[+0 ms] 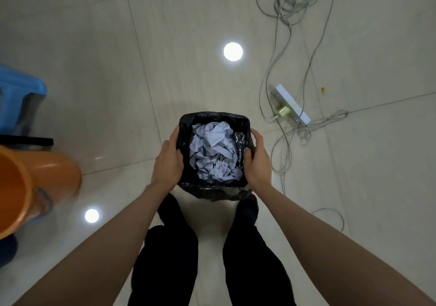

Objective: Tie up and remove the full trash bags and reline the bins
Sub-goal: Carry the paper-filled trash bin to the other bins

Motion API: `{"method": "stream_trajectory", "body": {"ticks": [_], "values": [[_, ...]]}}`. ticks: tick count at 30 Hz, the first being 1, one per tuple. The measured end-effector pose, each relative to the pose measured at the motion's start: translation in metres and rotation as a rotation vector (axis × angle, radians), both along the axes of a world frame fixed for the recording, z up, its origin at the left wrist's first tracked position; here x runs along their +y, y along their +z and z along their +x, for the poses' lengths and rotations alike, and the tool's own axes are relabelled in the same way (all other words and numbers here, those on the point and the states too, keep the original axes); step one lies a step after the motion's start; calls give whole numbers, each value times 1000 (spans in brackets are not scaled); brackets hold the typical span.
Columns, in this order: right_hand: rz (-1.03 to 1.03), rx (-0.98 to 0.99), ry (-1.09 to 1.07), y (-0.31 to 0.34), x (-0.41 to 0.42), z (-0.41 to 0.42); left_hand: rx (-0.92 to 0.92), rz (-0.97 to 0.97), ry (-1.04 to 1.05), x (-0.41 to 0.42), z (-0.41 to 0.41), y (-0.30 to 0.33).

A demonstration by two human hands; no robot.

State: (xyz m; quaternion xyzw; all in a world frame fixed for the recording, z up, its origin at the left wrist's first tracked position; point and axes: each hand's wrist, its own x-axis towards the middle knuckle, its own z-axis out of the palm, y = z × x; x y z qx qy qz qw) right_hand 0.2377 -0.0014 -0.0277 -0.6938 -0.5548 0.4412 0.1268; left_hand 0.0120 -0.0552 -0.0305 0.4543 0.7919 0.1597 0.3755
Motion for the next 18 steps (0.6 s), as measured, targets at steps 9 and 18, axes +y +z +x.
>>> {"method": "stream_trajectory", "body": {"ticks": [9,18], "values": [[82,-18,51,210,29,11,12,73,-8,24,8,219],[276,41,70,411,72,12,51,217,-86,68,-1,413]]}}
